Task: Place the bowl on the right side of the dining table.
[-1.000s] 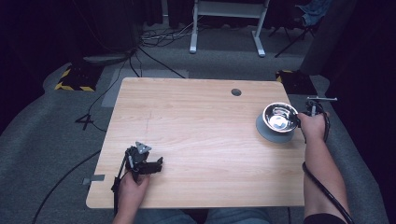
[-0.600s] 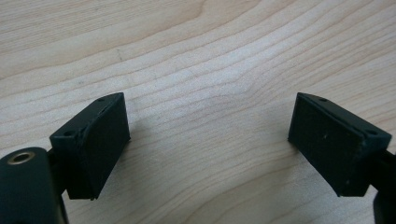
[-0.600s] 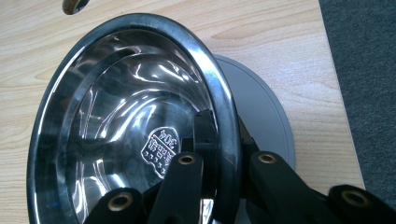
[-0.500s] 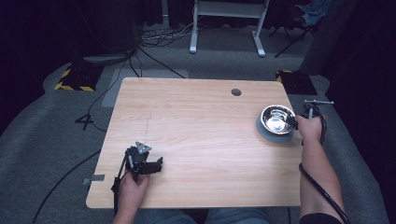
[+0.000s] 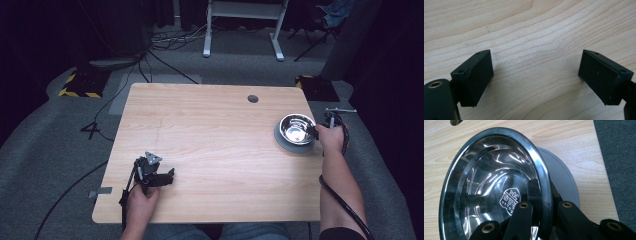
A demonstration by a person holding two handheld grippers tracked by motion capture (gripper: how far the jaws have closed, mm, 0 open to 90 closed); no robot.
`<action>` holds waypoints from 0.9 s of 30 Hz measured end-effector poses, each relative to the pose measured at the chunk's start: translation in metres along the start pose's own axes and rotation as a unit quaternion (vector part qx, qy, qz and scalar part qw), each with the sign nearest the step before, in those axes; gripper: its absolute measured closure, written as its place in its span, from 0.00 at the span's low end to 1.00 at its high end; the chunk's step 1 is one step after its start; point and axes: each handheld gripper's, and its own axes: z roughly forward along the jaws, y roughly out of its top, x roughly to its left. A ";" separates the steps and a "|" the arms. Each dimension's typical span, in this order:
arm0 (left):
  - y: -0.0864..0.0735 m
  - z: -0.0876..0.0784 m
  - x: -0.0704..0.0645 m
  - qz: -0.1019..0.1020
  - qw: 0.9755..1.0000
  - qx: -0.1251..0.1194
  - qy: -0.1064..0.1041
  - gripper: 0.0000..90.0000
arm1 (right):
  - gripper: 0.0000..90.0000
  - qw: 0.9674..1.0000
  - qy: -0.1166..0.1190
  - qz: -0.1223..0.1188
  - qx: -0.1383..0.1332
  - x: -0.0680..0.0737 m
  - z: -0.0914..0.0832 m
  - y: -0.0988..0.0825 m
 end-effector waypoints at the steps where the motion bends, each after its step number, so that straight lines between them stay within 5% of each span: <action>1: 0.000 0.000 0.000 -0.001 1.000 -0.001 0.000 0.14 | 0.96 1.000 0.000 0.001 0.001 0.000 0.000 0.000; 14: 0.000 0.000 0.000 0.000 1.000 0.000 0.000 0.14 | 0.96 1.000 -0.011 -0.019 -0.007 0.002 0.002 0.003; 27: 0.000 0.000 0.000 -0.001 1.000 -0.001 0.000 0.14 | 0.83 0.999 -0.036 -0.037 -0.010 0.001 0.004 0.000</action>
